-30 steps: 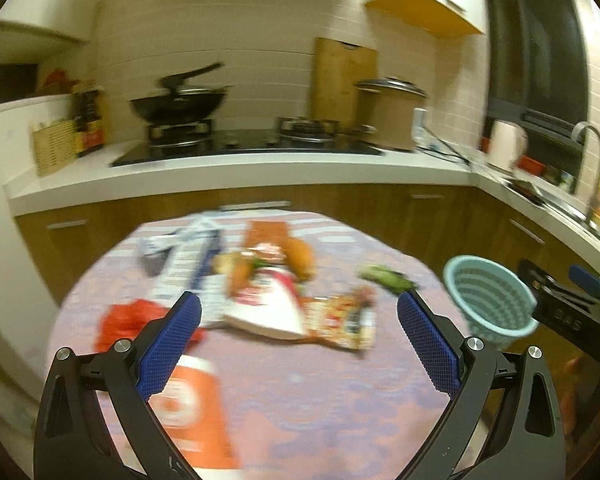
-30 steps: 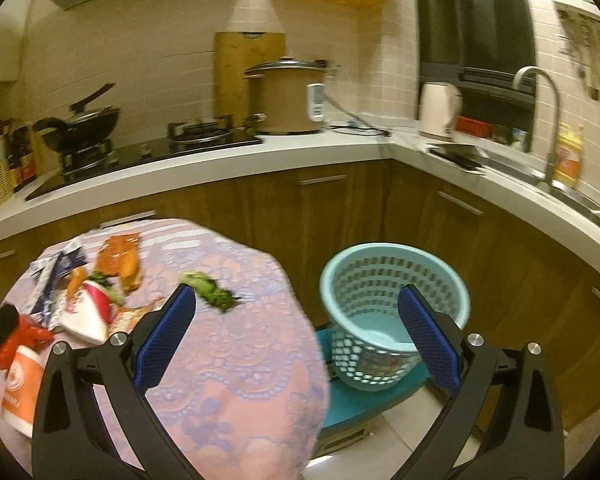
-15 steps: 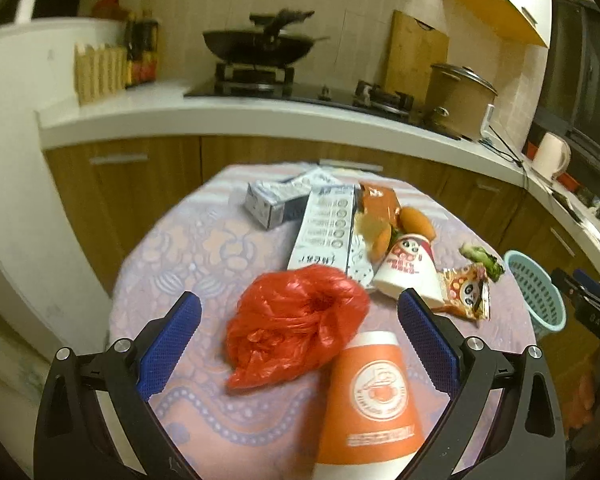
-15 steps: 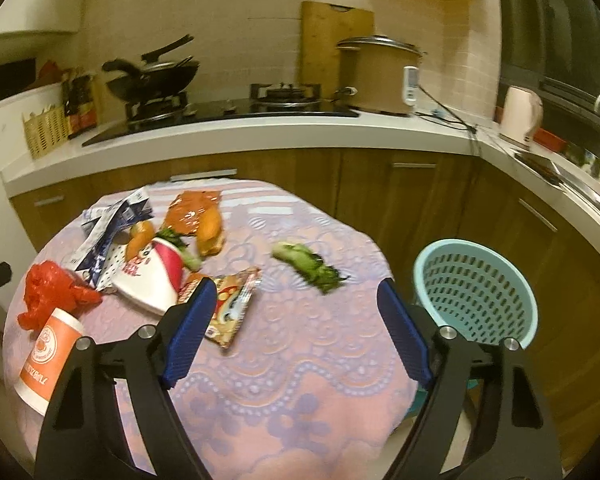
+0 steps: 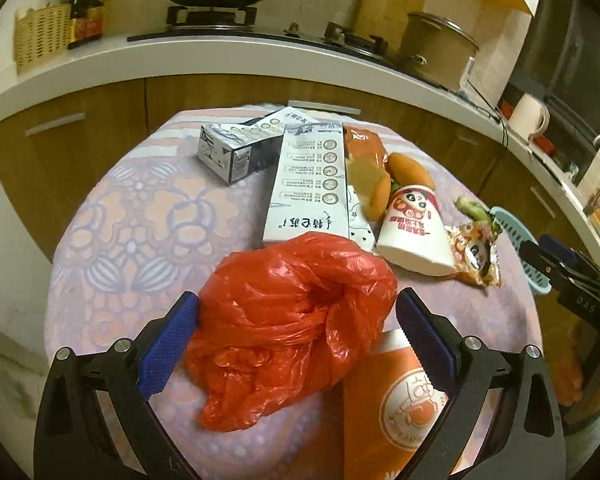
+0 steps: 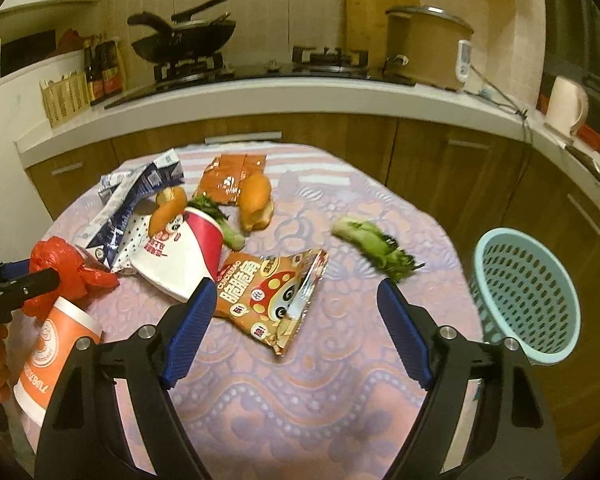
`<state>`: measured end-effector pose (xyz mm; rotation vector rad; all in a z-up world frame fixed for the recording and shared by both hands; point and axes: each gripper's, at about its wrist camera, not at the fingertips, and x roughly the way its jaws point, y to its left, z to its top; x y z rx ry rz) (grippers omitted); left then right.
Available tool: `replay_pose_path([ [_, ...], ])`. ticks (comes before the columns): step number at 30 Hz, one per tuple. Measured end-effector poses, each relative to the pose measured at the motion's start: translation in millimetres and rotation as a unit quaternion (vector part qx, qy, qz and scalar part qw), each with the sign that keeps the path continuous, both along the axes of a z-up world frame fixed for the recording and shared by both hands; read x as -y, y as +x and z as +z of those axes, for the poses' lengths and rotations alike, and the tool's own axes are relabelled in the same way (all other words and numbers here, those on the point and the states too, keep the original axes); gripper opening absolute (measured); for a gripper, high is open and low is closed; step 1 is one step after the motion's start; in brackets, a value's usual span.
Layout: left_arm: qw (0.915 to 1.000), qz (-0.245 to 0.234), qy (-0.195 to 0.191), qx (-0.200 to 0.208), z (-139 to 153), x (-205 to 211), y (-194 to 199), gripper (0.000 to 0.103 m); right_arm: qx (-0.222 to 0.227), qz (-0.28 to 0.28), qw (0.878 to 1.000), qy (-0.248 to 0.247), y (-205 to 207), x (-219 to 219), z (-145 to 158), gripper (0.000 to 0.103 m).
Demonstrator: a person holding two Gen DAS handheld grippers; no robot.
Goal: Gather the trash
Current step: 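Grasp the red plastic bag with the left tool while the right tool grasps the snack wrapper, then carry the bag and wrapper over the blue basket and open both tools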
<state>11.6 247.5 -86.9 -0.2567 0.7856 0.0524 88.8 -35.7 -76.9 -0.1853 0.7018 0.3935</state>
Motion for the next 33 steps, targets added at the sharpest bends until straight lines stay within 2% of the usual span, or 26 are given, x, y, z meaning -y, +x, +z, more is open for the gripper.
replay_pose_path([
  [7,0.9999,-0.003,0.009,0.007,-2.3,1.6,2.4,0.077,-0.016,-0.007,1.000,-0.004,16.4,-1.2,-14.3,0.078],
  [9,0.9999,-0.003,0.008,0.015,-1.3,1.6,-0.2,0.066,-0.029,-0.012,1.000,0.001,23.2,2.1,-19.4,0.078],
  [14,0.9994,-0.002,0.014,0.030,1.5,7.6,-6.3,0.051,-0.055,-0.014,0.998,0.007,33.5,3.6,-31.1,0.078],
  [18,0.9992,0.002,0.006,0.041,5.8,7.3,-11.8,0.045,-0.070,-0.010,0.997,0.005,40.6,-0.9,-38.6,0.078],
  [22,0.9983,0.010,0.001,0.058,14.7,3.8,-19.1,0.044,-0.095,-0.018,0.995,0.008,55.7,-3.5,-46.0,0.078],
  [24,0.9979,0.011,0.001,0.064,20.0,2.5,-21.8,0.044,-0.115,-0.014,0.993,0.012,64.1,-5.5,-51.0,0.070],
  [25,0.9976,0.013,0.005,0.068,23.3,2.9,-23.5,0.044,-0.125,-0.009,0.992,0.014,68.1,-7.4,-53.8,0.059],
  [27,0.9971,0.015,0.009,0.075,29.6,4.4,-26.3,0.044,-0.118,-0.014,0.993,0.004,70.6,-10.8,-53.8,0.054],
  [28,0.9969,0.016,0.010,0.077,31.8,5.2,-27.3,0.044,-0.112,-0.016,0.994,-0.007,71.1,-12.8,-52.9,0.045],
  [29,0.9966,0.017,0.011,0.079,35.1,6.7,-28.5,0.044,-0.107,-0.015,0.994,-0.010,70.4,-13.3,-50.7,0.029],
  [30,0.9964,0.017,0.013,0.082,37.2,8.2,-29.9,0.044,-0.111,-0.004,0.994,0.000,70.1,-12.7,-49.2,0.021],
  [32,0.9958,0.015,0.019,0.088,45.0,13.0,-31.3,0.044,-0.116,0.009,0.993,0.021,67.8,-9.3,-44.8,0.008],
  [33,0.9955,0.015,0.023,0.091,48.5,16.2,-32.1,0.044,-0.106,0.008,0.994,0.018,64.7,-8.5,-41.4,0.008],
])
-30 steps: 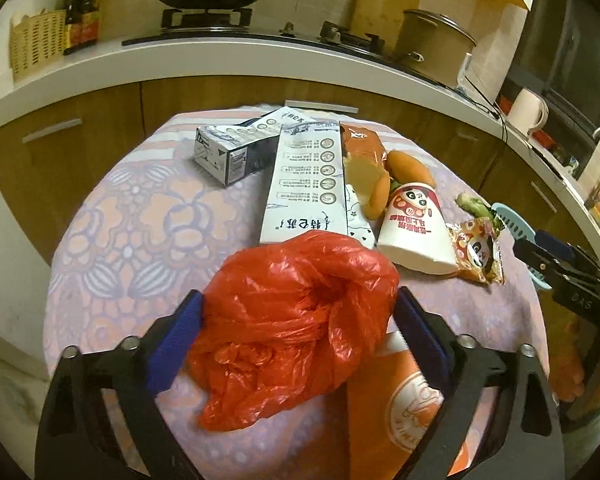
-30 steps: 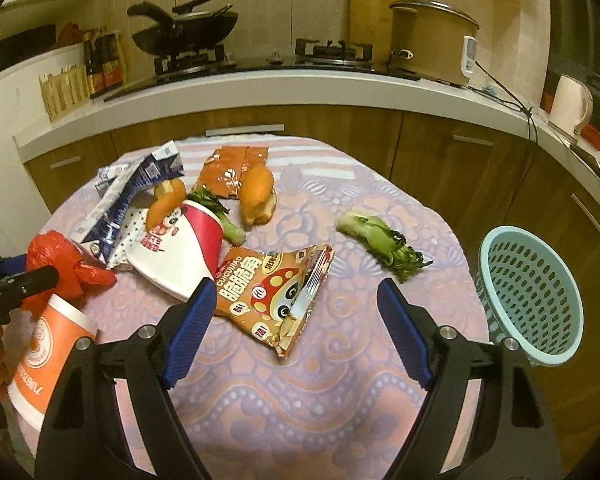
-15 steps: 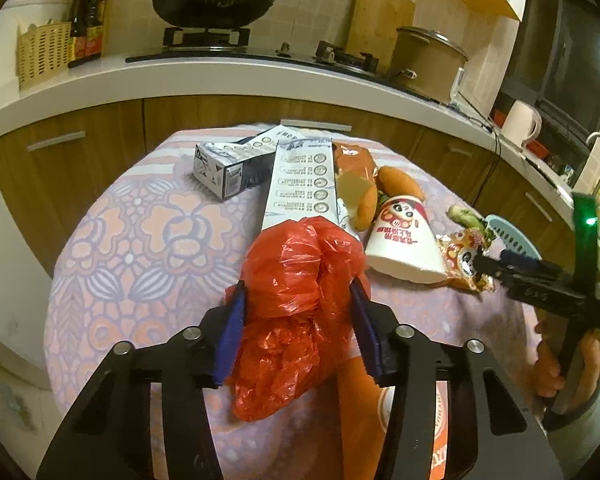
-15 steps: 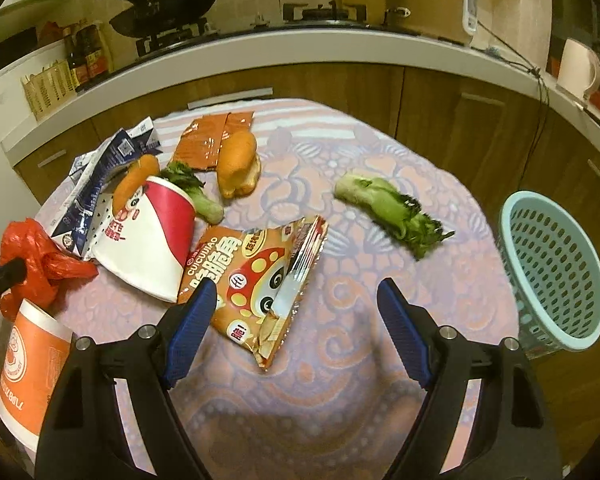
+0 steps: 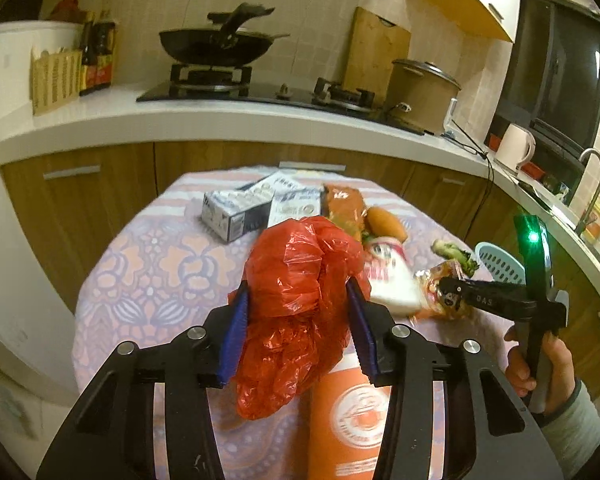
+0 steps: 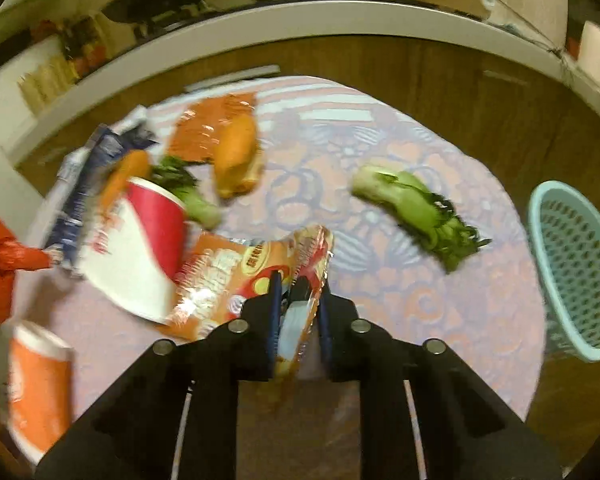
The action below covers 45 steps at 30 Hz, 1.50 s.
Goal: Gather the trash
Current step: 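Carry the bag and wrapper over the blue basket and open both tools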
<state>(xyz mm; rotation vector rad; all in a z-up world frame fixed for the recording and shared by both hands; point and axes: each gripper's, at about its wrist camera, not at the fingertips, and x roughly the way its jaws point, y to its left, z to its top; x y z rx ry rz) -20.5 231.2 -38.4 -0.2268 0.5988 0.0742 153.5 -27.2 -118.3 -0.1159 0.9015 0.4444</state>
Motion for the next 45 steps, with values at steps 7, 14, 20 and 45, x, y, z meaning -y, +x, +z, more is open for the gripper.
replay_pose_path([
  [7,0.9995,-0.008,0.021,0.022,29.1,29.9,2.9,0.044,0.061,0.004,0.998,0.027,-22.0,19.9,38.0,0.008],
  [14,0.9980,-0.038,0.034,0.038,52.3,77.2,19.8,0.044,0.100,-0.018,0.993,0.060,-25.9,63.8,76.8,0.008],
  [20,0.9947,-0.085,0.041,0.041,63.5,133.1,47.0,0.044,0.130,-0.061,0.987,0.071,-23.3,119.8,96.0,0.008],
  [45,0.9604,-0.273,0.008,-0.052,-12.1,376.1,197.3,0.044,0.083,-0.278,0.956,0.037,21.3,328.6,26.8,0.008],
])
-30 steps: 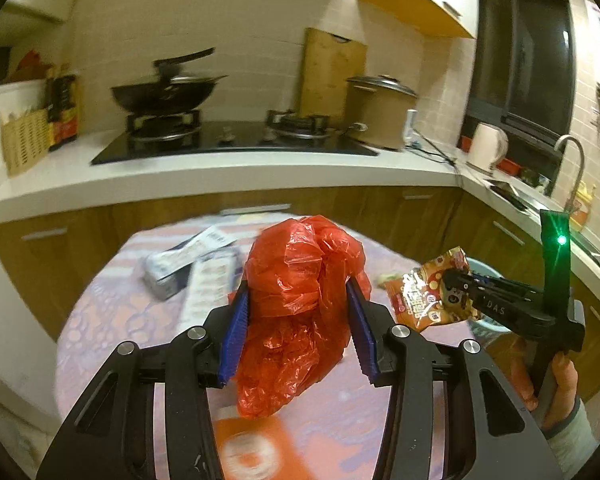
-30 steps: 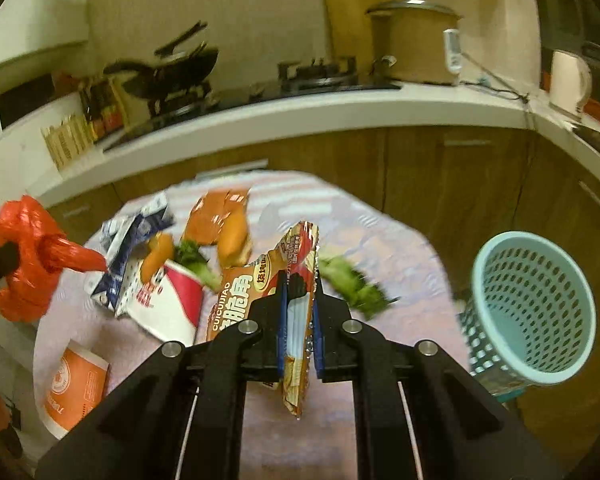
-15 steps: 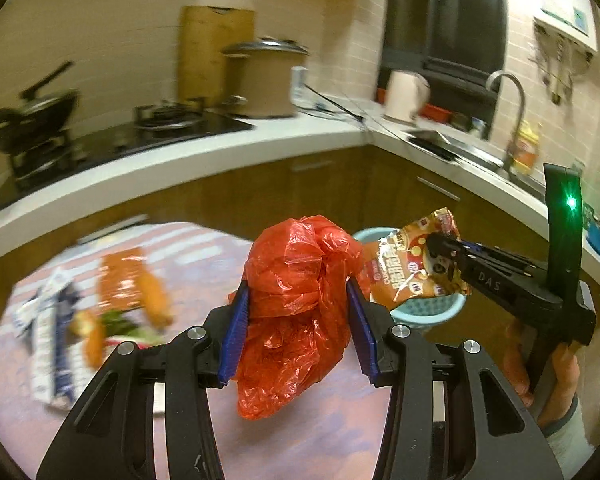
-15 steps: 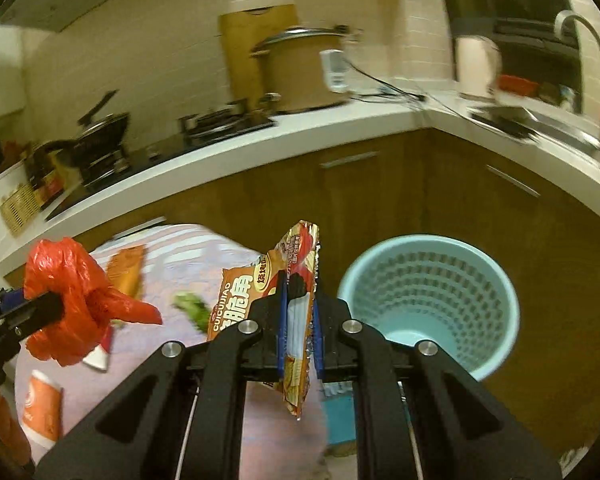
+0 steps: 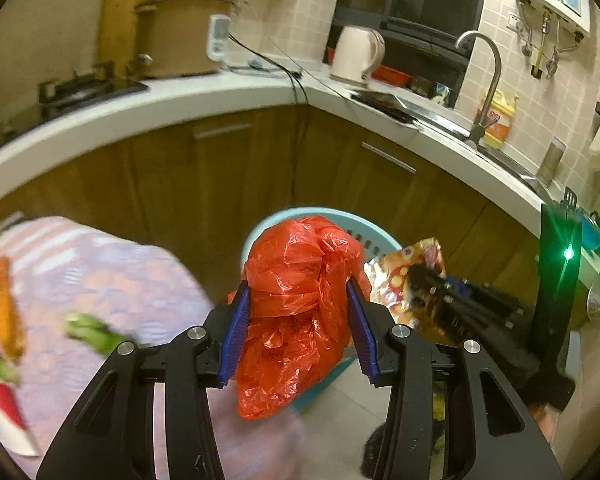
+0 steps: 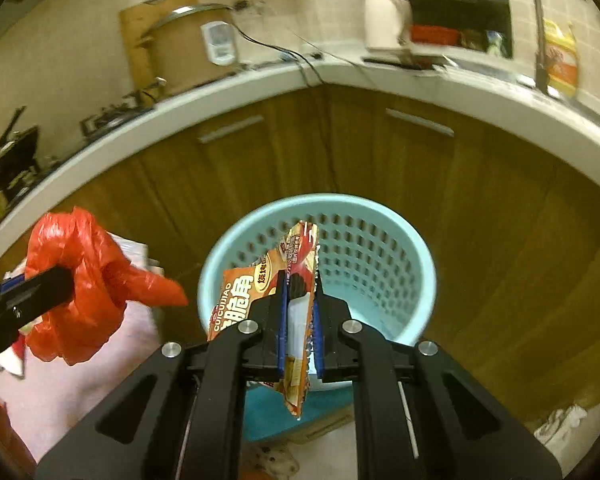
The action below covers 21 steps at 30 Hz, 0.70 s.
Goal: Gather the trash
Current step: 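Carry the bag and wrapper over the blue basket and open both tools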
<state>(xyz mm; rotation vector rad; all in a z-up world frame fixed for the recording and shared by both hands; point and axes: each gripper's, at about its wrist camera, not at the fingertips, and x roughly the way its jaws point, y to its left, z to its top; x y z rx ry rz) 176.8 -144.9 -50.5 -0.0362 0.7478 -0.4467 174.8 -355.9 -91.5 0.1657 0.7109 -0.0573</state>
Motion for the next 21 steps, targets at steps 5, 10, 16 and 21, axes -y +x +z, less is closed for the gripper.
replay_pose_path([
  [5,0.9993,-0.011,-0.007,-0.034,-29.9,29.3,22.9,0.044,-0.022,-0.022,1.000,0.004,11.9,21.7,-20.0,0.008],
  [10,0.9979,-0.011,-0.002,-0.064,-56.7,51.8,44.8,0.046,-0.045,-0.040,0.998,0.005,29.2,33.1,-37.6,0.008],
  [16,0.9956,-0.014,0.006,-0.093,-75.4,59.5,53.1,0.054,-0.070,-0.043,0.997,-0.001,42.3,36.5,-51.7,0.008],
  [21,0.9947,-0.010,0.007,-0.102,-75.0,57.9,51.3,0.067,-0.084,-0.034,0.996,0.028,42.9,42.6,-56.9,0.009],
])
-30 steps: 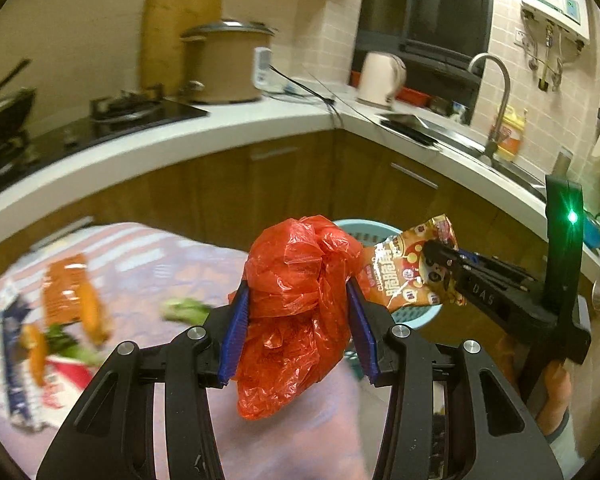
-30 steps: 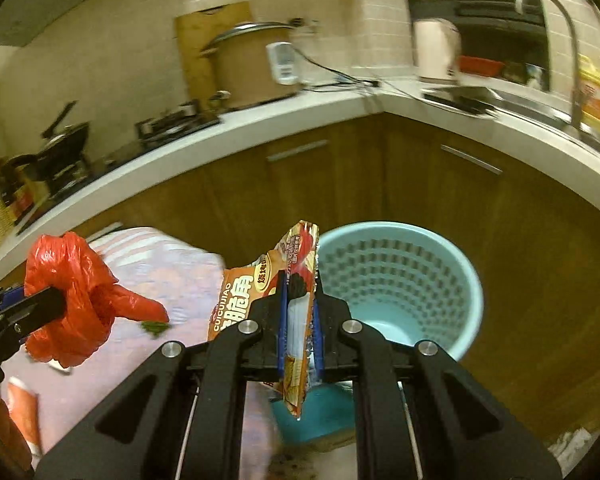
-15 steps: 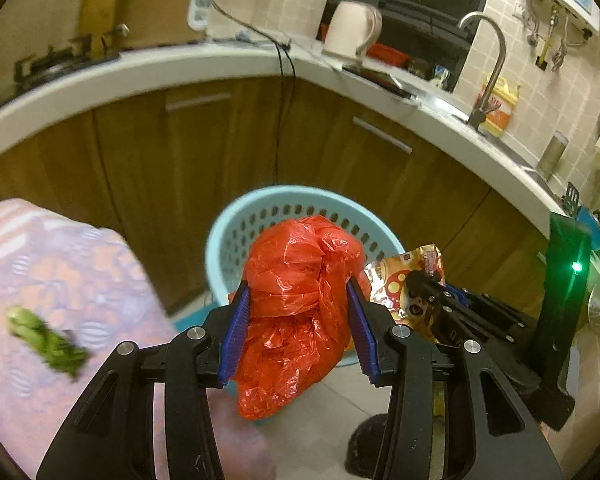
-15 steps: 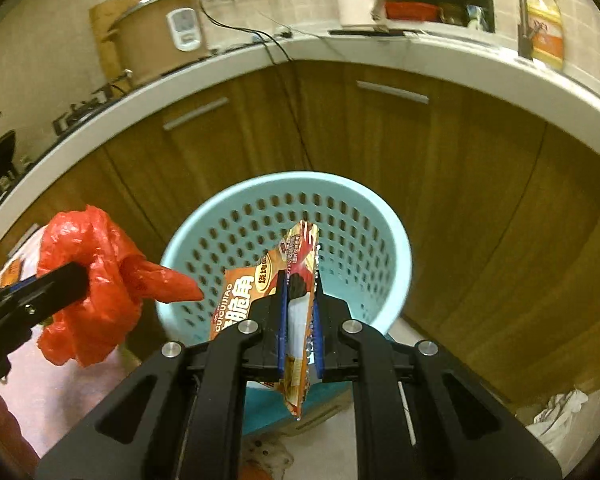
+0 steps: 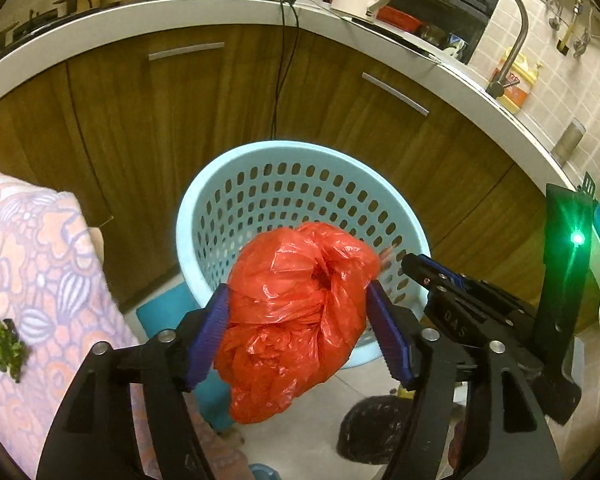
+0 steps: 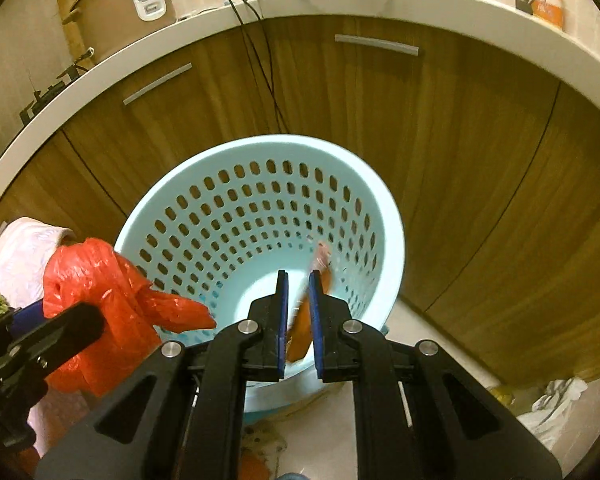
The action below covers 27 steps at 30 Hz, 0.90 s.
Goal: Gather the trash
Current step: 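Carry the bag and wrapper over the blue basket and open both tools, then grasp the orange paper cup with the left tool while the right tool grasps the bok choy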
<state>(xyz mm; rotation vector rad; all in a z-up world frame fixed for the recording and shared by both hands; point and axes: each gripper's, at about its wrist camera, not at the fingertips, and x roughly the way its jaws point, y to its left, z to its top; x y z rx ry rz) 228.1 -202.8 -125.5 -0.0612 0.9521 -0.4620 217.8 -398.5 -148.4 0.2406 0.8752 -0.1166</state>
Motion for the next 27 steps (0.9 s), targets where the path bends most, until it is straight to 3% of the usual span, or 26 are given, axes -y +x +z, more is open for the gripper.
replay_pose_path([
  [3,1.0000,0.005,-0.005,0.000,4.0,-5.4,-2.6,0.071,0.002,-0.005,1.000,0.015,-4.3,6.0,2.6,0.015],
  [5,0.9998,0.012,-0.014,0.003,9.2,-11.9,-4.9,0.076,0.007,-0.005,1.000,0.024,-7.6,7.4,6.8,0.029],
  [8,0.9996,0.017,-0.021,0.013,18.5,-19.7,-9.4,0.076,0.016,-0.007,1.000,0.023,-15.5,5.2,15.4,0.039],
  [18,0.9972,0.040,-0.027,0.058,53.9,-56.3,-52.8,0.076,0.062,0.057,0.996,0.018,-42.3,-45.6,59.5,0.040],
  [27,0.9894,0.102,-0.027,0.100,88.2,-138.1,-120.3,0.078,0.081,0.147,0.986,0.012,-68.1,-134.7,78.6,0.040],
])
